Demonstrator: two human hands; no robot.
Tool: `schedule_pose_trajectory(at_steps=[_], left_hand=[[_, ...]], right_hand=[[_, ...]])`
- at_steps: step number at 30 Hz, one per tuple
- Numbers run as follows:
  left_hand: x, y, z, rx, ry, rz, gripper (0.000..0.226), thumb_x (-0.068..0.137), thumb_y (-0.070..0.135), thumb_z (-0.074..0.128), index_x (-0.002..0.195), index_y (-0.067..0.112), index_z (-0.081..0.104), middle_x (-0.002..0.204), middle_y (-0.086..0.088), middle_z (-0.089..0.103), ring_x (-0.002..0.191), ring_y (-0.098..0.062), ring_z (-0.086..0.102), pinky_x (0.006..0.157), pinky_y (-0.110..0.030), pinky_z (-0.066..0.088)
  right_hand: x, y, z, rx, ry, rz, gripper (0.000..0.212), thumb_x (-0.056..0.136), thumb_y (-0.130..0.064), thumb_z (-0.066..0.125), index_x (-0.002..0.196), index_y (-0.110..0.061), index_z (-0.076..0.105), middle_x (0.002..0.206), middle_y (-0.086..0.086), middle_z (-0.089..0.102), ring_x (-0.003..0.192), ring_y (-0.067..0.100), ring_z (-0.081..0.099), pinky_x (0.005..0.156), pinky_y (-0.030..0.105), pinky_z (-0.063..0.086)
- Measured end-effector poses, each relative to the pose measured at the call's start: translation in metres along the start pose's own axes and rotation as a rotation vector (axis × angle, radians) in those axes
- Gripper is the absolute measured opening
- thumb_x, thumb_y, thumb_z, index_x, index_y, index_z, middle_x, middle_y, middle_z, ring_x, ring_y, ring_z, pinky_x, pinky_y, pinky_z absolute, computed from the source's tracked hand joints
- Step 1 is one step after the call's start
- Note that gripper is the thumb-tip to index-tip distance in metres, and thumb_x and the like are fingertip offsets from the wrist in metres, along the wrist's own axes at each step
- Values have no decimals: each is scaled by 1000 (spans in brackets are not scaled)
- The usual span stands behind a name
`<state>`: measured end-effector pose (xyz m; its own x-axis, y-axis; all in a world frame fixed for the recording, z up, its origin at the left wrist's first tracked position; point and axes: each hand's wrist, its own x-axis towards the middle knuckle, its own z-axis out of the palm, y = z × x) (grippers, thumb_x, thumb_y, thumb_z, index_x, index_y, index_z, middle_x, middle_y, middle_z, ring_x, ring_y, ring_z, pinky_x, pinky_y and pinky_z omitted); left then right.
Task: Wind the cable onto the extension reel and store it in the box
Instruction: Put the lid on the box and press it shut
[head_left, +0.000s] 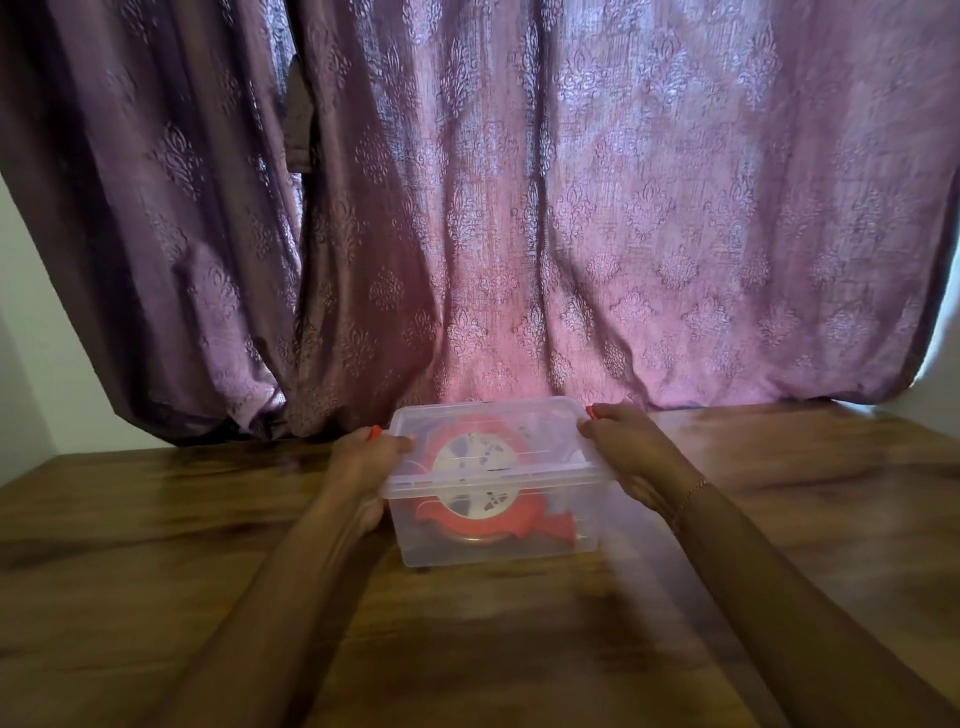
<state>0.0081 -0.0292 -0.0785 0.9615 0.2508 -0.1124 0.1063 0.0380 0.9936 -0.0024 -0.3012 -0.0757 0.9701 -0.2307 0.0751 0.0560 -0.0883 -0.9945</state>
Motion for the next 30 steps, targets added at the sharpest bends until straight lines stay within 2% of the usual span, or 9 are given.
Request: schedule_pose_trajectory(at_steps=[3, 6, 8, 11, 14, 17, 20, 25, 30], left_hand=[[0, 0, -1, -10, -9, 14, 37, 94, 5, 72, 129, -1, 63, 103, -18, 74, 77, -28, 73, 41, -27, 54], [-5, -3, -2, -120, -47, 30, 59, 91, 7, 73, 145, 1, 52, 122, -20, 69, 87, -31, 73, 46, -30, 58], [-10, -10, -1, -257, -71, 35, 62, 88, 9, 70, 146, -2, 49, 124, -22, 68, 92, -33, 72, 55, -34, 60], [-15, -22, 1, -356, -64, 78, 43, 86, 0, 65, 129, -5, 64, 103, -19, 71, 82, -30, 72, 60, -36, 62], [-16, -28, 4, -389, -91, 90, 52, 88, -2, 64, 139, 7, 60, 122, -21, 70, 99, -36, 73, 78, -49, 64], [-10, -26, -1, -360, -108, 86, 45, 89, -6, 61, 133, 4, 63, 106, -18, 74, 82, -30, 77, 62, -39, 63], [-6, -21, -5, -281, -153, 82, 37, 89, -8, 61, 126, 0, 66, 105, -19, 75, 83, -31, 76, 59, -34, 61], [0, -19, -7, -152, -224, 172, 34, 97, -8, 53, 96, 22, 68, 80, 5, 81, 73, -15, 79, 58, -28, 62], [2, -21, -4, -158, -211, 195, 35, 97, -4, 53, 126, 15, 64, 109, -8, 77, 94, -26, 75, 63, -30, 61]], right_hand=[[-4, 1, 1, 22, -18, 2, 19, 96, -3, 52, 104, 5, 68, 114, 30, 67, 105, 46, 65, 84, 47, 51], [-5, 2, 1, 5, -16, 1, 18, 97, -9, 52, 101, -3, 69, 109, 26, 70, 100, 44, 68, 86, 60, 53], [-6, 3, 2, -4, -1, 1, 18, 96, -11, 54, 101, -2, 68, 107, 27, 70, 97, 45, 68, 82, 59, 55], [-5, 4, 1, 14, 2, 23, 17, 95, -11, 54, 100, -2, 68, 105, 27, 70, 87, 40, 70, 75, 51, 56], [-4, 4, -2, 29, -12, 34, 17, 96, -10, 53, 102, -4, 68, 101, 22, 73, 83, 34, 71, 74, 50, 58], [-4, 6, -3, 44, -16, 35, 21, 96, -10, 52, 109, -4, 67, 102, 20, 72, 82, 32, 70, 71, 46, 57], [-3, 5, -3, 61, -26, 40, 27, 97, -10, 50, 120, -5, 64, 107, 21, 71, 82, 31, 69, 69, 43, 55], [-3, 6, -3, 102, -27, 50, 39, 98, -11, 51, 137, -8, 55, 111, 16, 71, 88, 31, 70, 74, 46, 56], [-3, 7, -3, 49, -6, 59, 45, 97, -18, 53, 142, -12, 52, 119, 8, 67, 100, 33, 68, 83, 50, 58]])
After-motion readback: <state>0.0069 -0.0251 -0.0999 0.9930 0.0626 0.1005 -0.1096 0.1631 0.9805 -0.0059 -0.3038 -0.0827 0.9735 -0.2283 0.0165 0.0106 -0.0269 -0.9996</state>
